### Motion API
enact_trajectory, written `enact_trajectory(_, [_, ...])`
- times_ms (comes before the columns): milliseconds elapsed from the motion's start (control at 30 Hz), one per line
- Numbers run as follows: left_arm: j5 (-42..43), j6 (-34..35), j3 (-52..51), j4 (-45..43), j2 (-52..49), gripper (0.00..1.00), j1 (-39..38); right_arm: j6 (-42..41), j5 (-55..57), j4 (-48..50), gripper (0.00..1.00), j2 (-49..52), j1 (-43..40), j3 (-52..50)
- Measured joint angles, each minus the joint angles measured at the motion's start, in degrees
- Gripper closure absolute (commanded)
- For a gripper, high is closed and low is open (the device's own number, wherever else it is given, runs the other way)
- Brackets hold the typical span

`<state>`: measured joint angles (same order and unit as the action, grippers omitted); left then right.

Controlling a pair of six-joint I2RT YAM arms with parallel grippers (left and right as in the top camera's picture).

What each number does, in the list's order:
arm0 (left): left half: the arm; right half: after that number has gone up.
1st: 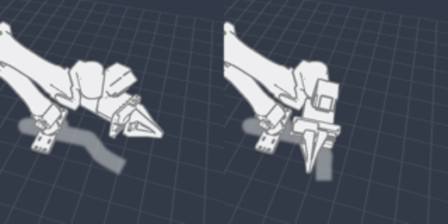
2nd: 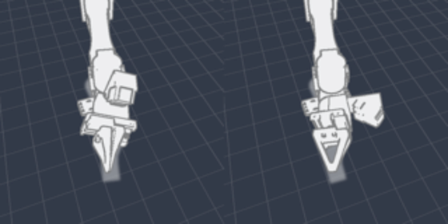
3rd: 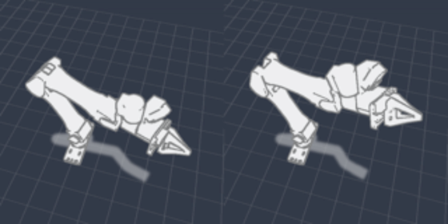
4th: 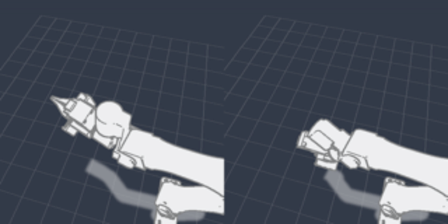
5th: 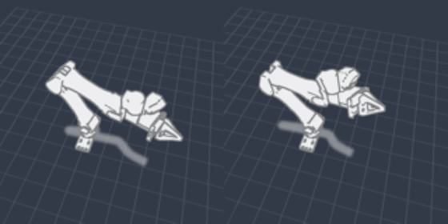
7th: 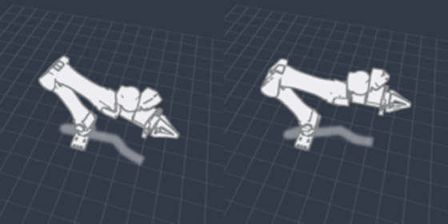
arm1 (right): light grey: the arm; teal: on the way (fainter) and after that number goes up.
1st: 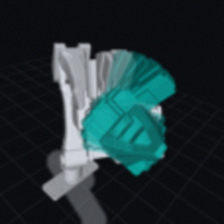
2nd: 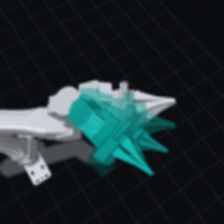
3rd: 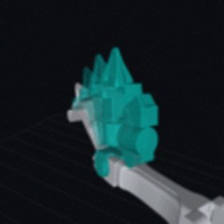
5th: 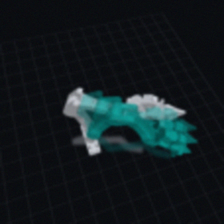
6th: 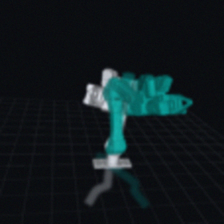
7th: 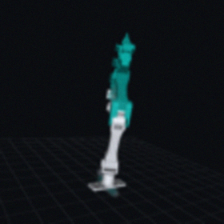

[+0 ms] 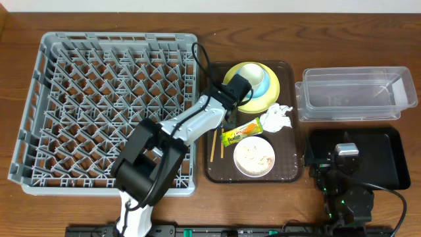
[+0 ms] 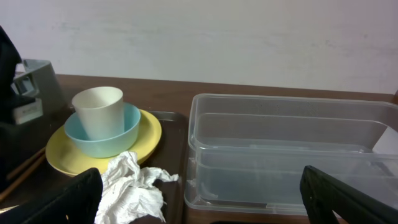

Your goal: Sort waste into correct bins and load items into the dishwasher rack

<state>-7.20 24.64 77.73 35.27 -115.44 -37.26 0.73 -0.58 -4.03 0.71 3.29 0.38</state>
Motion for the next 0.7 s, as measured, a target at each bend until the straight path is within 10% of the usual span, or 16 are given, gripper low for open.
enact_trajectory(433, [-0.98,-3.13,2.75,2.40,30.32,0.94,6.03,0.00,0.00,0.00,0.01,0.00,0.00,0.00])
enact_trajectory(700, [-1.97,-4.59,1.05,8.35,29.49,0.94,14.32,-0.02,0.00,0.00,0.01,0.00,0.00,0.00])
